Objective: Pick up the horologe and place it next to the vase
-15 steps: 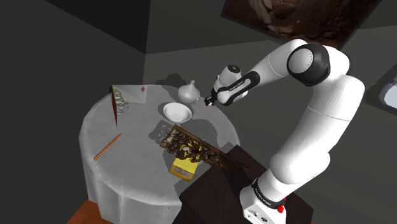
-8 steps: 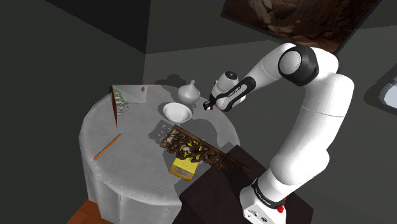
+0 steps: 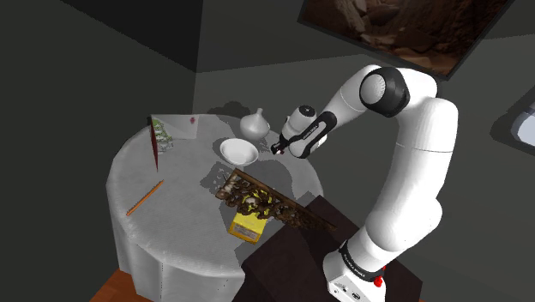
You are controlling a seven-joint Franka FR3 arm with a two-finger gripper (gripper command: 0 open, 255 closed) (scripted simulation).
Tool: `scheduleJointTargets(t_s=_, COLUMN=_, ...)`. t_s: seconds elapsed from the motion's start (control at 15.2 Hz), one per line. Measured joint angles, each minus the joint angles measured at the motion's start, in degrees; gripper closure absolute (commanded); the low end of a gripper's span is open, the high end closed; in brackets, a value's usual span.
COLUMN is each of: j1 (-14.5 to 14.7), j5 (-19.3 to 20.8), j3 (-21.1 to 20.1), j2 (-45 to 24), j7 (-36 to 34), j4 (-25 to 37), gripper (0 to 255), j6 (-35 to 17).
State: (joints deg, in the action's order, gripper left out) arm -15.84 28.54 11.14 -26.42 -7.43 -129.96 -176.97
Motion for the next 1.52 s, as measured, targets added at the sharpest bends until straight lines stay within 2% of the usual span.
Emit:
scheduleJointTargets(t_s=0.66, j1=3.4, j5=0.5, j3=3.7, j2=-8.3, j7=-2.7, j4=2.5, gripper=255, j6=-5.9)
scheduleJointTargets(t_s=1.06, j1=3.5, j5=0.4, j3=3.9, j2=-8.9, j7=-2.8, j4=2.8, gripper=255, j6=-6.3)
scheduleJointTargets(t_s=1.12, j1=3.5, j5=0.4, j3=3.9, j2=-8.9, j7=-2.8, j4=2.8, gripper=0, j6=-6.3)
scheduleJointTargets(t_s=1.52, j1=3.5, j5=0.4, j3=3.9, j2=-8.9, j7=-2.8, j4=2.8, gripper=0, j6=-6.3)
